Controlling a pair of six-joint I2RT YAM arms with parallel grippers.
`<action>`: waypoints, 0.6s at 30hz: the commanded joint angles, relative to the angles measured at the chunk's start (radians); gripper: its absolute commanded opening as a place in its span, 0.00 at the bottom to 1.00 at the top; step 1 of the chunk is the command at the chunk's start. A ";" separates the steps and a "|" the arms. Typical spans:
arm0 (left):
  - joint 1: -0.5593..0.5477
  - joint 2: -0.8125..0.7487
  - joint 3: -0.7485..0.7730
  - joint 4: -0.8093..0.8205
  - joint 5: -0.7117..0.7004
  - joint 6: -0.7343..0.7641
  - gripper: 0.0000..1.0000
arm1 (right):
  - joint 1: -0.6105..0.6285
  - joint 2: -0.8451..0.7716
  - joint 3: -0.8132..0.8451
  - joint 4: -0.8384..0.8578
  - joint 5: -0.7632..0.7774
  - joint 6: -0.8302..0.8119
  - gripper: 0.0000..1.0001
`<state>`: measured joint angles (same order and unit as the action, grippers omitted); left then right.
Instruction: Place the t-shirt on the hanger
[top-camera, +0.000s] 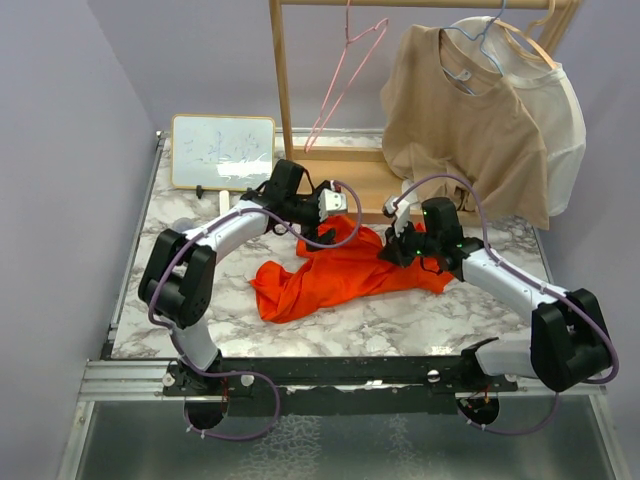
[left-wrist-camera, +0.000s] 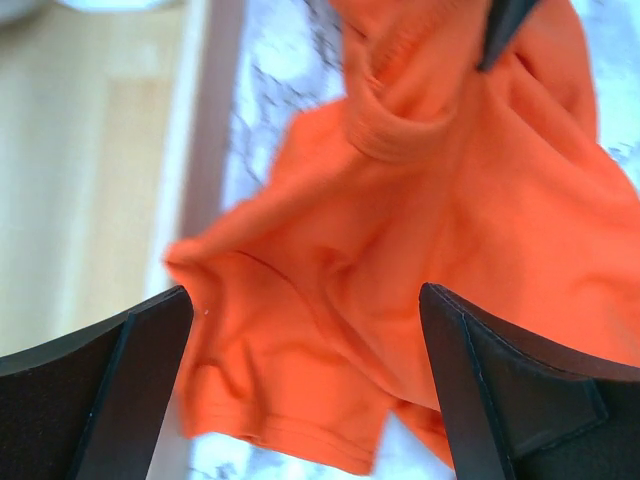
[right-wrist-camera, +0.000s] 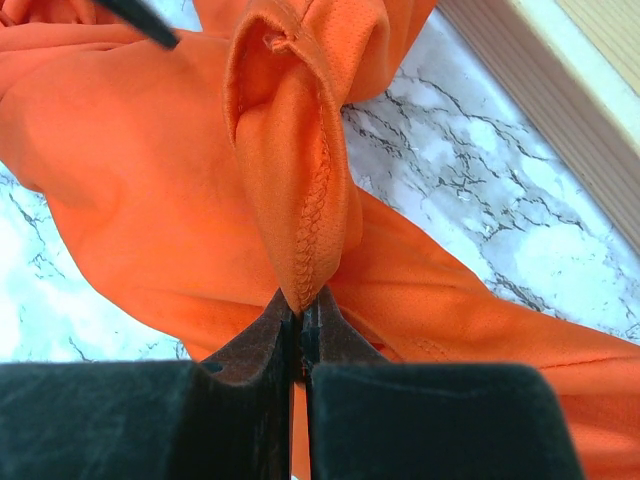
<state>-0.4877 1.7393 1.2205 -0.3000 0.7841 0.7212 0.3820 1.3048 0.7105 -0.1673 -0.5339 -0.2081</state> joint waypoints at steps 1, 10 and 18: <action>0.021 0.005 0.024 0.265 0.002 -0.003 0.99 | -0.003 -0.025 0.003 -0.016 0.018 -0.013 0.01; 0.034 0.137 0.214 0.091 0.250 0.081 0.96 | -0.003 -0.041 0.003 -0.041 0.025 -0.014 0.01; 0.038 0.246 0.421 -0.579 0.397 0.588 0.92 | -0.003 -0.031 0.023 -0.069 0.040 -0.016 0.01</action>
<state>-0.4530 1.9446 1.5669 -0.4488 1.0229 0.9703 0.3820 1.2839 0.7105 -0.2119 -0.5201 -0.2150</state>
